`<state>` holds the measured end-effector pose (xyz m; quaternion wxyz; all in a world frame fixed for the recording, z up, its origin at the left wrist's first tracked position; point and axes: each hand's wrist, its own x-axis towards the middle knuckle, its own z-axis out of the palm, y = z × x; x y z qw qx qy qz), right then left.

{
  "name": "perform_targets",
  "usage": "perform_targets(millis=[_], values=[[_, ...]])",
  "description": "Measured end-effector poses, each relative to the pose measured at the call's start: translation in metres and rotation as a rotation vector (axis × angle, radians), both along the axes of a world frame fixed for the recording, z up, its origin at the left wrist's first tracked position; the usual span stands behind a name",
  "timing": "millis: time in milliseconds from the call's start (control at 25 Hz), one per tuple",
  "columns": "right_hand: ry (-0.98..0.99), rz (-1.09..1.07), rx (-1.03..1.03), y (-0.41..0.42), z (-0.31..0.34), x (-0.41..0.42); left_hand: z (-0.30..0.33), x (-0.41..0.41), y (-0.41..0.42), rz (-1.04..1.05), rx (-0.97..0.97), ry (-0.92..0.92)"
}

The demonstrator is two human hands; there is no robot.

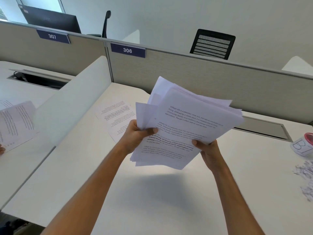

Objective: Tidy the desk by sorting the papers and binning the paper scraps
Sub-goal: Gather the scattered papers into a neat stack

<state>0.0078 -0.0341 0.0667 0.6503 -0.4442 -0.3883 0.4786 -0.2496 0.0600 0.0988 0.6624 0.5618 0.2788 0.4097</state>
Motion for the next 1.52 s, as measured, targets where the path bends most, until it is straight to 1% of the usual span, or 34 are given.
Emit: perform_targets(millis=[120, 360, 520, 680, 800, 920, 1080, 1160, 1400, 1520], values=[[-0.054, 0.033, 0.051, 0.002, 0.004, 0.003, 0.0, -0.001, 0.003, 0.018, 0.015, 0.012], [-0.115, -0.076, 0.047, -0.003, 0.0, -0.008, -0.007, -0.009, 0.008, 0.01, 0.046, -0.001], [-0.121, -0.099, -0.023, -0.007, -0.009, -0.016, -0.019, -0.01, 0.003, 0.123, -0.031, 0.051], [-0.099, -0.115, -0.072, -0.006, -0.015, -0.021, -0.037, -0.002, -0.006, 0.159, -0.111, 0.082], [-0.055, -0.143, -0.057, -0.006, -0.014, -0.027, -0.044, 0.002, -0.013, 0.195, -0.146, 0.045], [-0.055, -0.158, -0.013, -0.008, -0.013, -0.026, -0.041, 0.001, -0.016, 0.198, -0.095, -0.003], [-0.078, -0.146, -0.007, -0.013, -0.011, -0.026, -0.032, -0.002, -0.015, 0.222, -0.079, 0.081], [-0.101, -0.143, -0.008, -0.013, -0.007, -0.026, -0.026, -0.003, -0.012, 0.21, -0.065, 0.092], [-0.139, -0.146, 0.069, -0.013, 0.006, -0.025, 0.001, -0.001, -0.012, 0.171, 0.095, 0.021], [-0.19, -0.131, 0.09, -0.014, 0.008, -0.022, 0.001, -0.003, -0.011, 0.148, 0.126, 0.012]])
